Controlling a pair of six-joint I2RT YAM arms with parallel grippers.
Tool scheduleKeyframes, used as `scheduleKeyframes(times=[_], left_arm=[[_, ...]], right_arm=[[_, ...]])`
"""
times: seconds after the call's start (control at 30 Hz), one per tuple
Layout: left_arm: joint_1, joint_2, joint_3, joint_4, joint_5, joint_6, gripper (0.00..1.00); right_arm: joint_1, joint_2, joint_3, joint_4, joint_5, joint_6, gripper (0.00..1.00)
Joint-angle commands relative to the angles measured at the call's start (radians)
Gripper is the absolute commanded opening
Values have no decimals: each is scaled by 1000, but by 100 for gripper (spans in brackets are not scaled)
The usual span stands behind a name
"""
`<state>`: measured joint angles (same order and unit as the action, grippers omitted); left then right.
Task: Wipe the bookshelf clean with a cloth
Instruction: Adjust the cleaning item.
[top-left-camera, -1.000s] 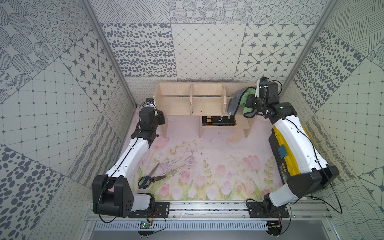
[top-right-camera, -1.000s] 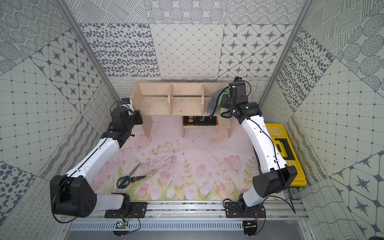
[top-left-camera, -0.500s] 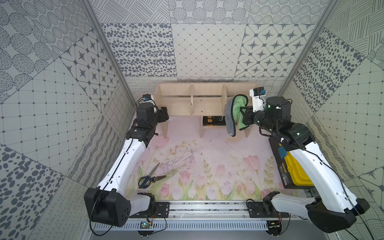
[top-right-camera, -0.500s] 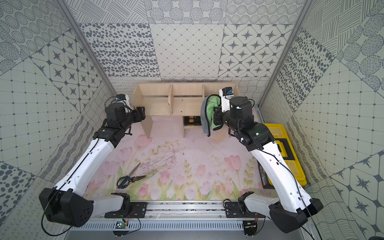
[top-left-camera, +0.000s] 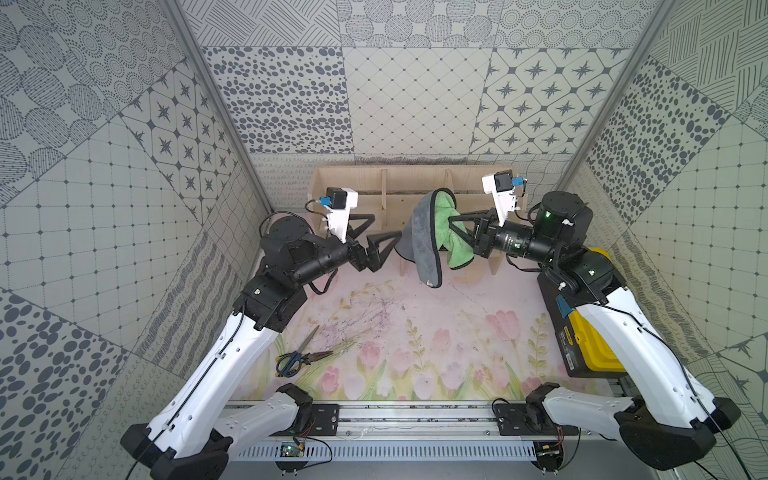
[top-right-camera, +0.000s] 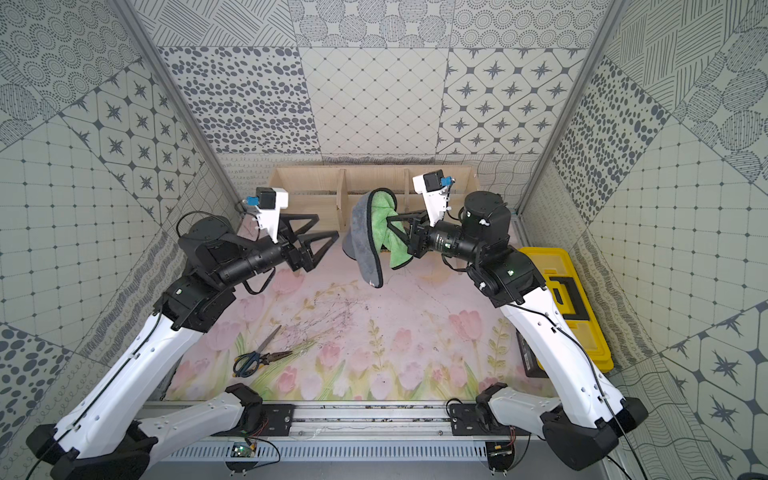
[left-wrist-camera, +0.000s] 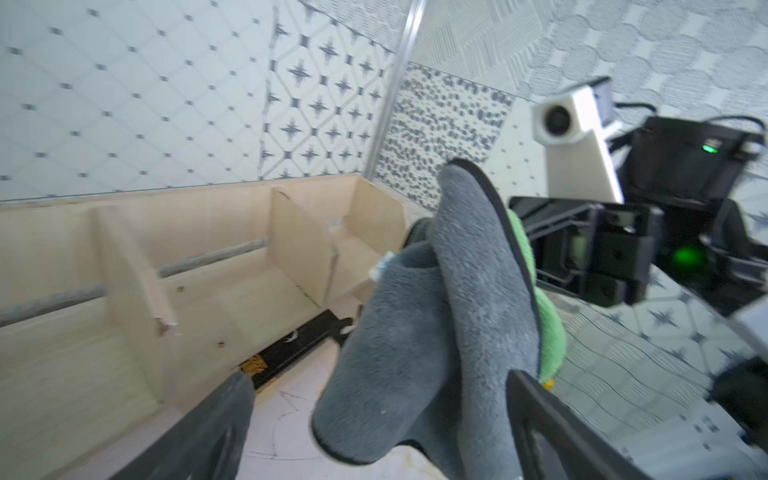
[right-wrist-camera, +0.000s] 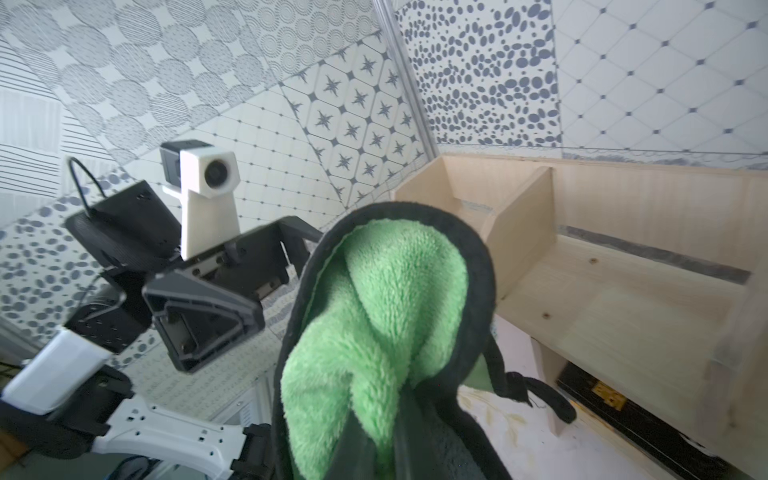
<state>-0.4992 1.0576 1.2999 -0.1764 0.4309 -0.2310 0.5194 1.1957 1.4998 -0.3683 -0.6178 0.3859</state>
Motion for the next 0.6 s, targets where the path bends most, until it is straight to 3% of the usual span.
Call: scheduleKeyframes(times=[0.0,0.17,0.37,0.5,0.57], left_arm=[[-74,3,-49,121,214,24,99],[-91,35,-50,280,331,-123,99],[-106,24,-65,347,352,-168,94],[-106,-1,-69,316,308,-147,74],[-104,-20,-85,314,243,-131,51]], right_arm=[[18,12,-30,229,-171,154,0],[92,7,-70,248,-148,181,0],[164,2,-132,262,-92,199,0],[182,-4,-169,283,-78,231,0],[204,-5,-178,274,-65,227,0]])
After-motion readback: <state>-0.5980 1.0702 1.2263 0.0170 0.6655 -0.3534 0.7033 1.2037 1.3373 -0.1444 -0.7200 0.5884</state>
